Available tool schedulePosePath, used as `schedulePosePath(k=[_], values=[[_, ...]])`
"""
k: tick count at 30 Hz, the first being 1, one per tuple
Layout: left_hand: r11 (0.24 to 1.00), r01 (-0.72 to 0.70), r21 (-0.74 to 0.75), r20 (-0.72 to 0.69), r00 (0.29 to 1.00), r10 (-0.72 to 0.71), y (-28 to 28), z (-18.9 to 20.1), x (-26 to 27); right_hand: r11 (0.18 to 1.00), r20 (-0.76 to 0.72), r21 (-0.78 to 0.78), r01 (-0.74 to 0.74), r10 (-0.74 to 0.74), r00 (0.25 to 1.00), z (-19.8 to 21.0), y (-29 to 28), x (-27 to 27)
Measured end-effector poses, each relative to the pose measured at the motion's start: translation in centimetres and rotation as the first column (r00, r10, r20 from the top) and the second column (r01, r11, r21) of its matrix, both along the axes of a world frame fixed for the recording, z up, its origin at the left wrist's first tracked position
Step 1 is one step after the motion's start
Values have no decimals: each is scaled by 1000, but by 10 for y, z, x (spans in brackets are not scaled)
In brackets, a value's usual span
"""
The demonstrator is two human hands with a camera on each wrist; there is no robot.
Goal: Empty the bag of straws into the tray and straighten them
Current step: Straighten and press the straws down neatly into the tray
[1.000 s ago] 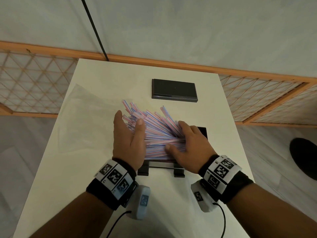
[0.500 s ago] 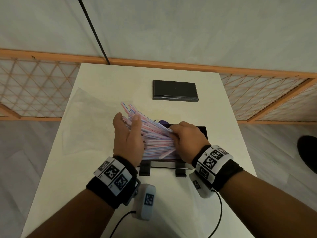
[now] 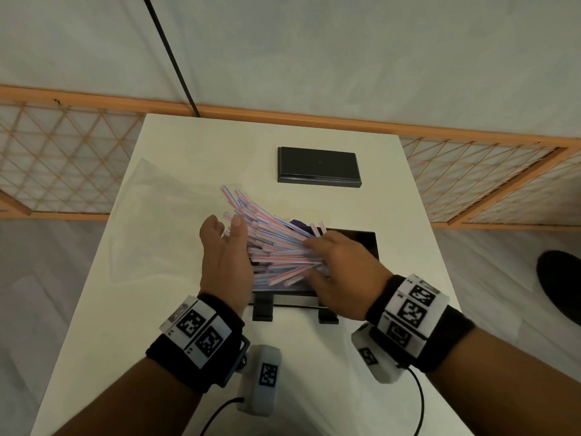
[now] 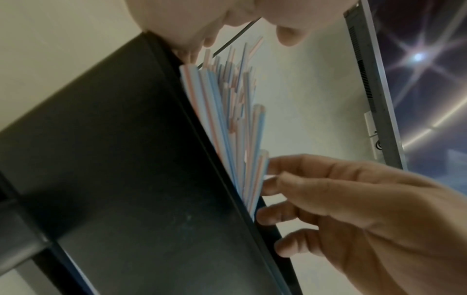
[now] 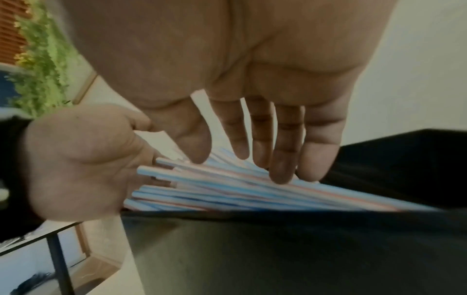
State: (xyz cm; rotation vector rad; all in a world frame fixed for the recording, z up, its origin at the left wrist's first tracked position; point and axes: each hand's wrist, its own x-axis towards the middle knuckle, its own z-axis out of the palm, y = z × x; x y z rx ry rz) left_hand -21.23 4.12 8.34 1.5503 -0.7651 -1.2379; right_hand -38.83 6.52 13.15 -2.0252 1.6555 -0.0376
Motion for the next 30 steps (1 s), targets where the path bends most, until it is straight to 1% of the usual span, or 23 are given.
schedulePosePath(k=[1, 3, 6, 10, 14, 17, 21, 24, 26, 28, 30], values=[[1000, 2, 4, -8, 1000, -2, 0, 0, 0, 1000, -7, 9, 15, -15, 1000, 2, 0, -7], [1000, 2, -2, -2, 1000, -2, 1, 0, 0, 998, -74, 52, 37, -33, 997, 3, -4, -22], [999, 36, -15, 36, 999, -35, 3, 2, -1, 994, -167, 100, 54, -37, 985, -7, -10, -31], [996, 84, -24, 66, 994, -82, 3, 5, -2, 988, -148, 121, 100, -81, 986, -26, -15, -20], [991, 131, -42, 106, 986, -126, 4, 8, -3, 993, -120, 69, 92, -83, 989, -38, -16, -9], [990, 110, -87, 86, 991, -103, 6, 9, -5, 996, -153, 52, 75, -66, 986, -42, -17, -3], [987, 80, -136, 84, 994, -69, 6, 12, -10, 998, -170, -39, 39, -45, 984, -43, -17, 11], [987, 79, -138, 100, 993, -66, 5, 14, -11, 999, -252, -49, -3, -10, 968, -38, -19, 19], [988, 86, -126, 105, 992, -73, 4, 12, -9, 998, -278, -66, 9, -27, 960, -38, -19, 19], [990, 99, -101, 151, 985, -83, 5, 11, -8, 994, -254, -93, 54, -76, 964, -43, -18, 17], [989, 104, -103, 238, 968, -77, 5, 6, -8, 989, -217, -108, 97, -119, 969, -50, -16, 17]])
